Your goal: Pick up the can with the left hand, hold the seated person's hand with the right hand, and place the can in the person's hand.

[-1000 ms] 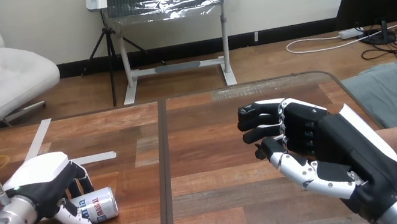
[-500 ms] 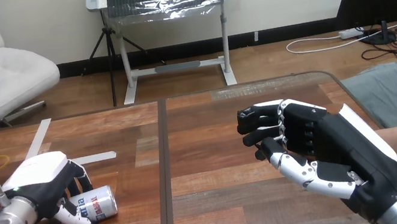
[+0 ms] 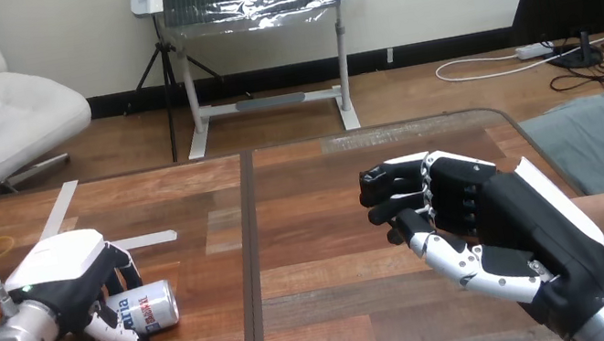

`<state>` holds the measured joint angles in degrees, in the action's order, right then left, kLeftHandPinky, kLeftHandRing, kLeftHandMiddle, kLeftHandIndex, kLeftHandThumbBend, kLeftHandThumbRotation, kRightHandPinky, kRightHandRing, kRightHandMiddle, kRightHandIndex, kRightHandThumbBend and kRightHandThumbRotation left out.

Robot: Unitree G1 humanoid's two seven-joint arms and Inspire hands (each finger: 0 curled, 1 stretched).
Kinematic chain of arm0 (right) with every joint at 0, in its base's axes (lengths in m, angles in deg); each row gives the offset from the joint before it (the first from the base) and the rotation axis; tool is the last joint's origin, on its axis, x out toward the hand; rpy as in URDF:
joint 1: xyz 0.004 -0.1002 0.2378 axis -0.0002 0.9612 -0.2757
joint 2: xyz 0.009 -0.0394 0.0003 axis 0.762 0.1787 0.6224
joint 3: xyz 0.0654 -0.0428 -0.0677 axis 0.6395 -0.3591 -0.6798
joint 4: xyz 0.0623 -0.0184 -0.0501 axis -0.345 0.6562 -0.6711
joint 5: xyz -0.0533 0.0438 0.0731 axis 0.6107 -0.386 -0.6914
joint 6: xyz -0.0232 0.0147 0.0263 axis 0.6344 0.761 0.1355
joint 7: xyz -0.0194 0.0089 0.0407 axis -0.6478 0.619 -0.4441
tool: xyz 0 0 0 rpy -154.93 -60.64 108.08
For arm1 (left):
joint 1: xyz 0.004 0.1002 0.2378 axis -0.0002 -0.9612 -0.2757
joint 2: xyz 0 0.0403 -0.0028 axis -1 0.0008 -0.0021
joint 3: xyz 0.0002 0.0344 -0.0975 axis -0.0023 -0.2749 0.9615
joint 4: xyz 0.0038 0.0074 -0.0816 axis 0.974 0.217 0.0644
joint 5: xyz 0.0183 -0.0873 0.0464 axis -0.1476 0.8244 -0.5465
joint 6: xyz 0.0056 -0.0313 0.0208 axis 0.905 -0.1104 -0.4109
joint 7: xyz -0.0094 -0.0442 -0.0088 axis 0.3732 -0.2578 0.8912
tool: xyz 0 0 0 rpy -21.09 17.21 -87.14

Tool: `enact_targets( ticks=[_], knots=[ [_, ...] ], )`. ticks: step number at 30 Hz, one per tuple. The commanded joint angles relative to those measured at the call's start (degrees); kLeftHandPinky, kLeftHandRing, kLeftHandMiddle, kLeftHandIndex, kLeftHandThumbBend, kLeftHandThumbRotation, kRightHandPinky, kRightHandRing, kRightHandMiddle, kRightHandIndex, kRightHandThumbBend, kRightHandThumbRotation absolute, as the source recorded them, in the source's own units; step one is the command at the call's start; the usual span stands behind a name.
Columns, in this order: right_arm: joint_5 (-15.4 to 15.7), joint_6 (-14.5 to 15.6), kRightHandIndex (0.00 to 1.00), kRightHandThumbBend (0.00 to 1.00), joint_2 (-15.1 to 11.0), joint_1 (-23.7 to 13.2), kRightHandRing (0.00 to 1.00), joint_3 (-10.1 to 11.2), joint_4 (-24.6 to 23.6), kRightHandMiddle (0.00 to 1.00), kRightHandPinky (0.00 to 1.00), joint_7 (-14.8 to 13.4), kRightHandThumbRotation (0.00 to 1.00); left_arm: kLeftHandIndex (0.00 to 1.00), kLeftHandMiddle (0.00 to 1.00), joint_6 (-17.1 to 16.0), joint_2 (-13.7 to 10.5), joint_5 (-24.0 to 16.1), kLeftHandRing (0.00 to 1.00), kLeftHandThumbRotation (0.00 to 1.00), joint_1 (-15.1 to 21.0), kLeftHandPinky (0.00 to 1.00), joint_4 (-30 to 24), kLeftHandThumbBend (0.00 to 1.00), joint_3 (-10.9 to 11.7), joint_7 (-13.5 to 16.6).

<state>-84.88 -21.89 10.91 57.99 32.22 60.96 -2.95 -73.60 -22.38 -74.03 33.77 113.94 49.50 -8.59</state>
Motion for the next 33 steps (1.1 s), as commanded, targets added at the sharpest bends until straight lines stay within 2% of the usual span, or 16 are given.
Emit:
enact_targets(
  ticks=[1,6,21,25,33],
  knots=[
    [-0.15,0.14,0.68,0.25,-0.65,-3.11,0.67,0.81,-2.46,0.69,0.58,-0.18,0.00,0.55,0.54,-0.60,1.50,0.01,0.52,0.00,-1.98,0.51,0.88,0.64,-0.50,0.81],
    [-0.08,-0.21,0.67,0.25,-0.61,-3.24,0.67,0.84,-2.16,0.69,0.58,-0.15,0.00,0.56,0.55,-1.49,1.69,2.21,0.52,0.00,-2.62,0.52,0.14,0.65,1.10,0.79],
    [-0.77,-0.43,0.67,0.25,-0.47,-3.68,0.67,1.01,-1.57,0.69,0.58,0.15,0.00,0.57,0.52,-8.64,2.63,10.02,0.47,0.00,-6.63,0.44,-3.71,0.66,7.70,5.75],
    [-0.67,-0.29,0.67,0.25,-0.50,-3.80,0.66,1.01,-1.66,0.69,0.57,0.11,0.00,0.56,0.52,-10.42,3.41,12.52,0.47,0.00,-8.06,0.43,-5.96,0.66,9.76,6.48],
    [-0.50,0.04,0.67,0.25,-0.48,-4.00,0.65,1.00,-1.84,0.69,0.56,-0.04,0.00,0.56,0.52,-12.32,3.94,14.72,0.46,0.00,-10.48,0.42,-12.22,0.63,11.92,6.11]
  ],
)
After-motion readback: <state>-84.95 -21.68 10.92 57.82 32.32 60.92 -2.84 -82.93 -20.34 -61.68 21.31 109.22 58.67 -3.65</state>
